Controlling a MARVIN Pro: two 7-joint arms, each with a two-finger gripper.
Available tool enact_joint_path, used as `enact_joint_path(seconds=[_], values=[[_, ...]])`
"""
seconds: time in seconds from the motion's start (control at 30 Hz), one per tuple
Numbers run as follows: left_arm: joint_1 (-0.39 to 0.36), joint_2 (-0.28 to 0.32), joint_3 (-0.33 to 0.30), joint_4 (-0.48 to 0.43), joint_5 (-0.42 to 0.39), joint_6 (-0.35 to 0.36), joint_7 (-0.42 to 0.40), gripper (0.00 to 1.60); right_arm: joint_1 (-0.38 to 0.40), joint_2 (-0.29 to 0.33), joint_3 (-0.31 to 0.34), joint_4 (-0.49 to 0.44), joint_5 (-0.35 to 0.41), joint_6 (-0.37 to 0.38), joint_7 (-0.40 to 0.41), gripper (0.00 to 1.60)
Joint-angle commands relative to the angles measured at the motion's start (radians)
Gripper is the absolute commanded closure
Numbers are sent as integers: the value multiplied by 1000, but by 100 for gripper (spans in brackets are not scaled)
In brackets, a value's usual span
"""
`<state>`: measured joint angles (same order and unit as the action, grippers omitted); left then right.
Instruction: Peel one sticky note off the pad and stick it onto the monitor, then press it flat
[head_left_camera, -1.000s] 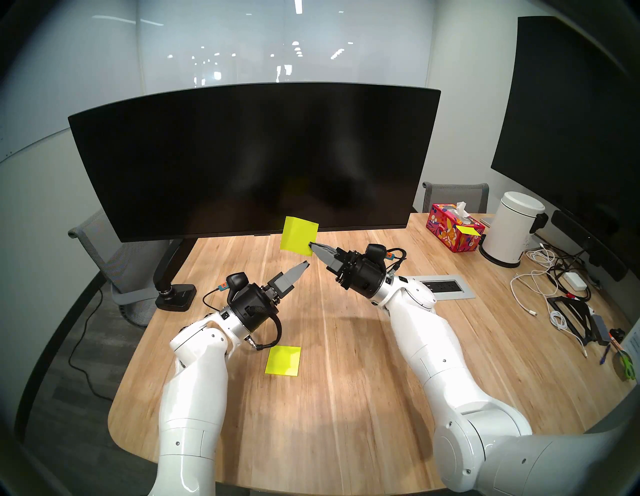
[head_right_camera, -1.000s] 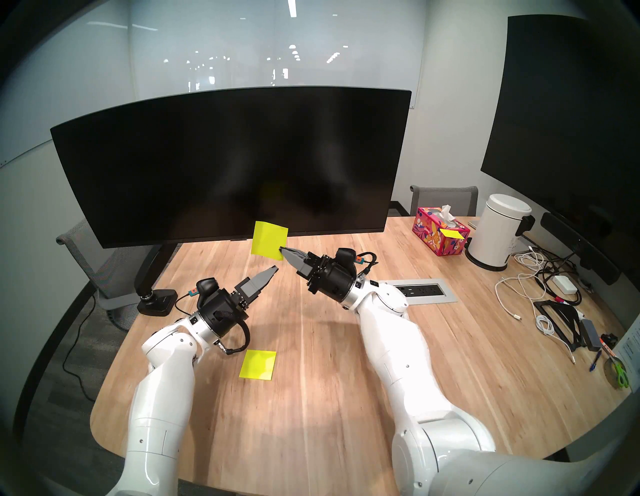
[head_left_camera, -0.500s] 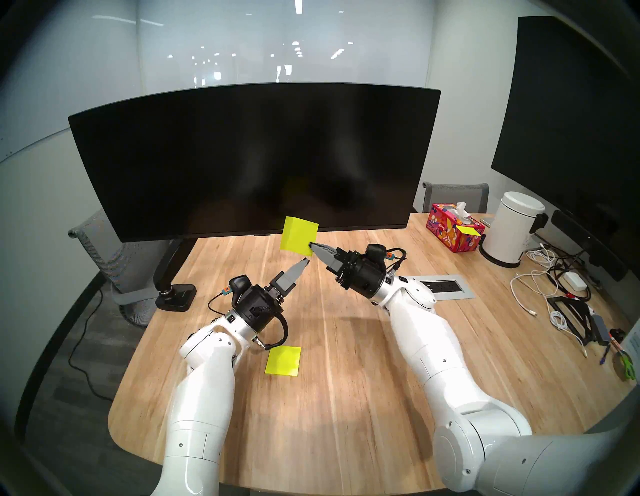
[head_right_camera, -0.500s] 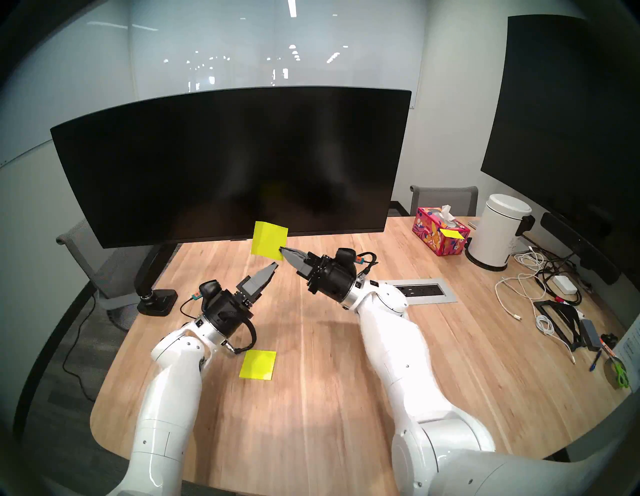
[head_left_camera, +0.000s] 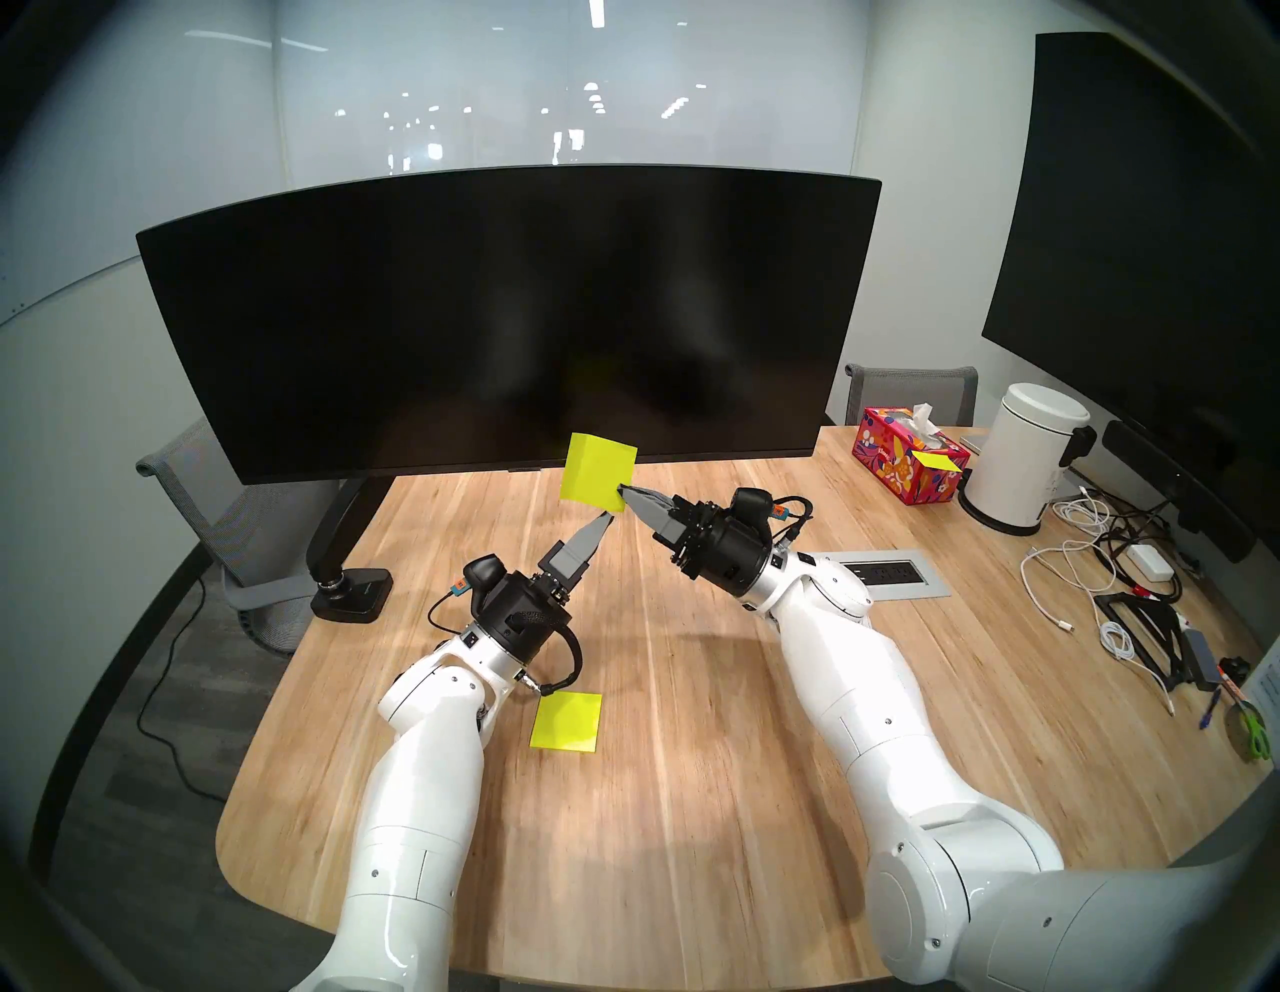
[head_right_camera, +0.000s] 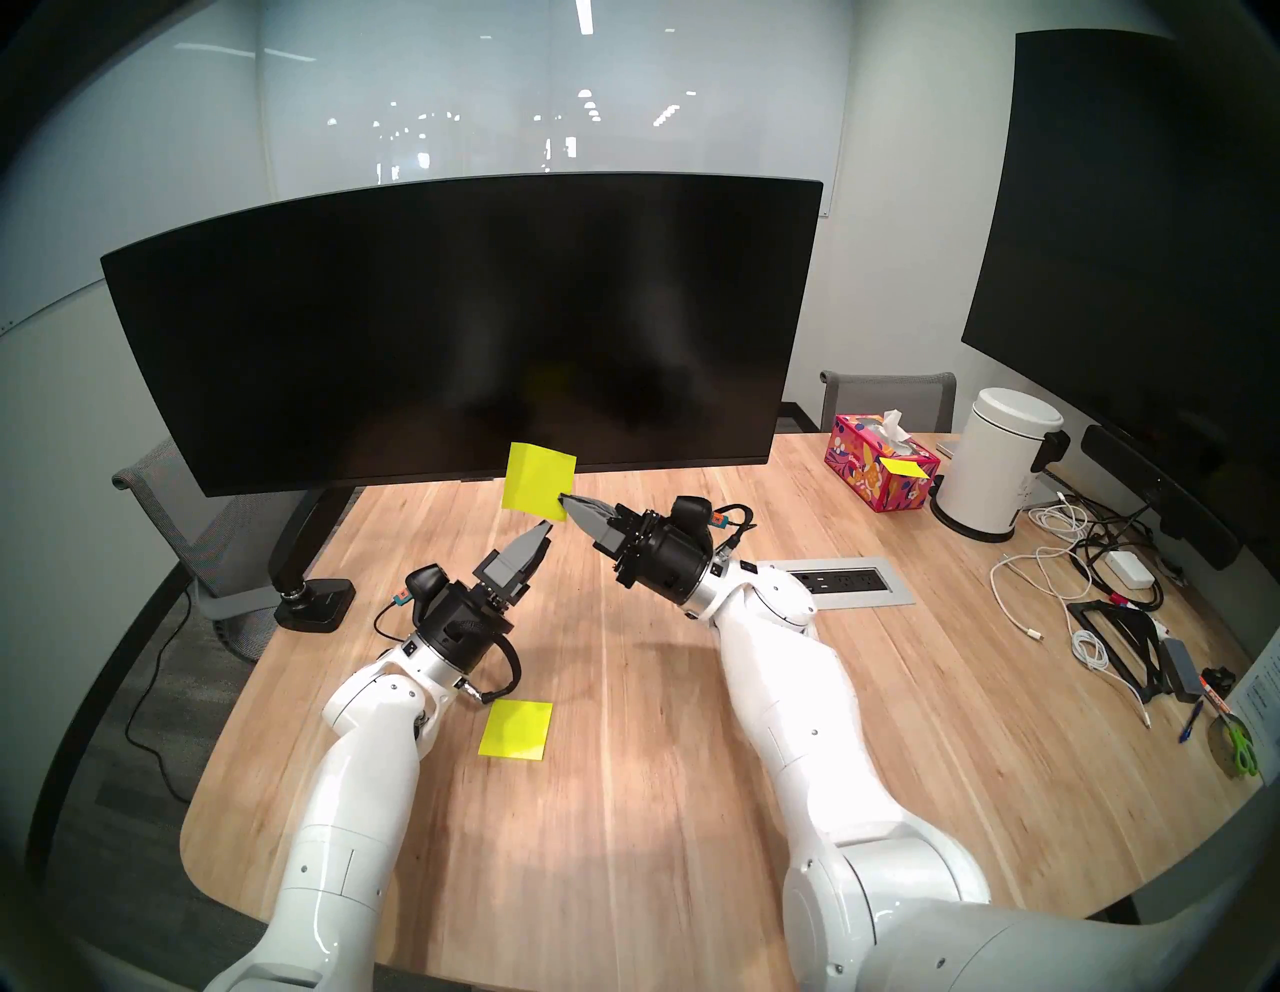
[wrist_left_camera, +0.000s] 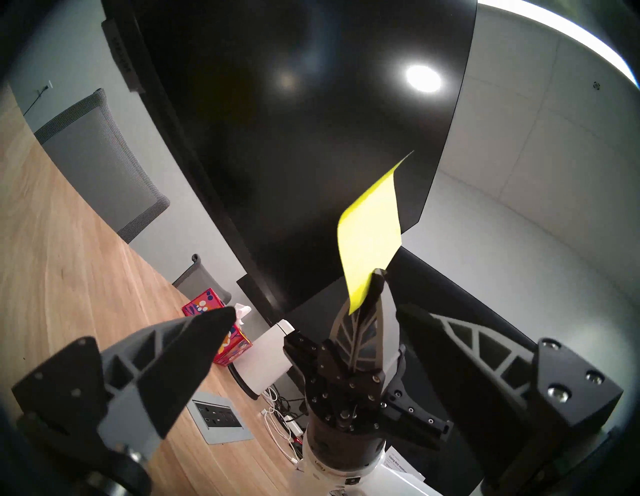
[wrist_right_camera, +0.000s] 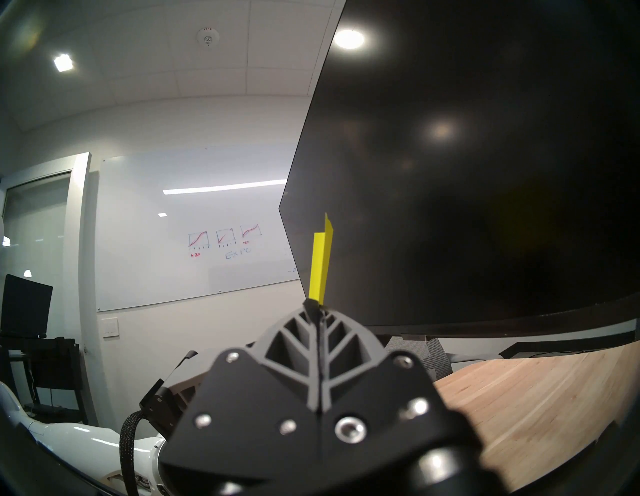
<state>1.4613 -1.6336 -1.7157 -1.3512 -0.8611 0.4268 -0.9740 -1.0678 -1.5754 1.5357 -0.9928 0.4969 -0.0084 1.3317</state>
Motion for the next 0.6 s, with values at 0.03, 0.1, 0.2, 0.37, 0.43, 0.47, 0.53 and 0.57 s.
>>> enact_joint_path(seconds=[0.03,0.1,0.2,0.37,0.43,0.47,0.53,0.57], values=[[-64,-16,-12,16,-37,-25,-50,0,14,-7,1,-13,3,2,-1,160],[-73,-16,-14,30,-47,-21,-65,0,14,-7,1,-13,3,2,-1,160],[-86,-7,-15,48,-63,0,-93,0,14,-8,2,-13,2,2,-1,160],[-92,1,-10,60,-71,16,-128,0,13,-8,3,-14,2,3,-1,160],[-96,4,-7,66,-75,27,-143,0,13,-8,3,-14,1,3,-1,160],[-94,3,-7,63,-76,29,-144,0,13,-8,3,-14,1,3,-1,160],[-96,6,-4,65,-79,39,-155,0,13,-9,3,-14,1,3,-1,160],[-97,7,-3,66,-81,43,-158,0,13,-9,4,-14,1,3,-1,160]])
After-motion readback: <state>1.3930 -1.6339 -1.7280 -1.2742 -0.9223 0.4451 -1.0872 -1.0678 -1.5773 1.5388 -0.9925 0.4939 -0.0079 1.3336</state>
